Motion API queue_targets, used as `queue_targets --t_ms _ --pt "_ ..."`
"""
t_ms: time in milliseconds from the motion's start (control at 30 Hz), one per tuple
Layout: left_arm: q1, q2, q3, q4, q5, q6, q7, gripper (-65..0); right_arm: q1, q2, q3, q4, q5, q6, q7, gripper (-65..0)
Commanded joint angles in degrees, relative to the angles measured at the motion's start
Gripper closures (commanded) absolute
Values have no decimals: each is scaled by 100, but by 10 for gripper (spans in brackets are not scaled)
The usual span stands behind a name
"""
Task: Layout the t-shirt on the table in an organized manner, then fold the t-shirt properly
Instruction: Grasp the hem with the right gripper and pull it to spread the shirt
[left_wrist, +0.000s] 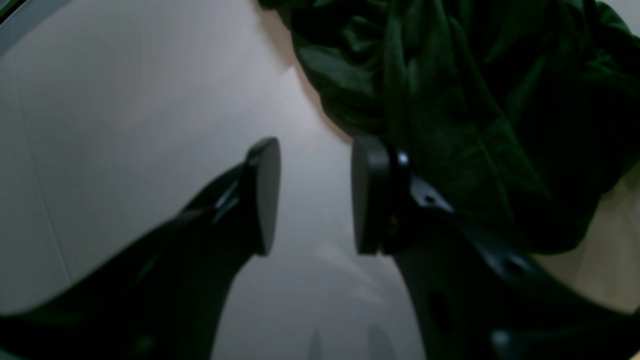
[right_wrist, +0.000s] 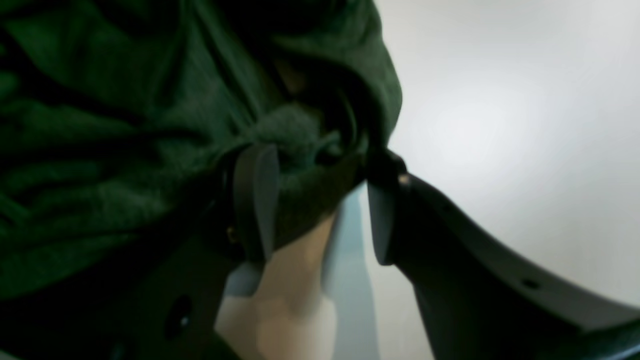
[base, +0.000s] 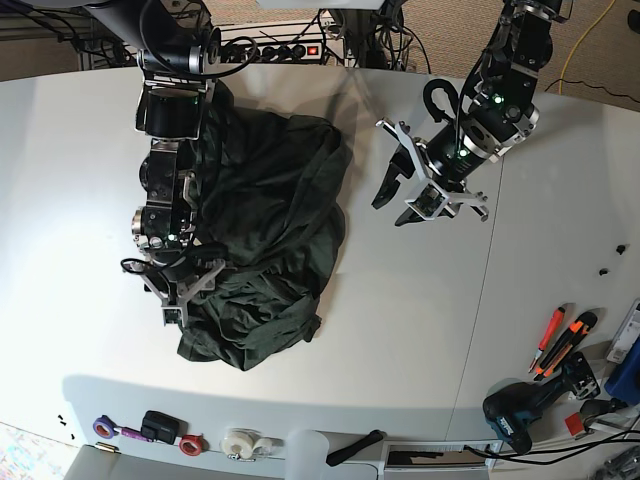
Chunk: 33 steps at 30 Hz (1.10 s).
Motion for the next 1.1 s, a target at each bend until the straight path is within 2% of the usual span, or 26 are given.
queue_targets --t_ms 0,300,567,767,1067 --pt "-44 -15 -15 87 -61 17 -144 -247 221 33 2 107 28 -7 162 -288" --pt "-42 -15 -15 87 -61 20 -127 -247 535 33 205 107 76 -269 162 -321" --pt "-44 -15 -15 87 -61 15 -129 -247 551 33 813 105 83 -238 260 -322" --pt "-44 -15 -15 87 -61 15 -129 -247 560 31 831 44 448 26 422 -322" --pt "-44 -15 -15 87 -61 15 -131 -247 614 66 831 -610 444 22 693 -322"
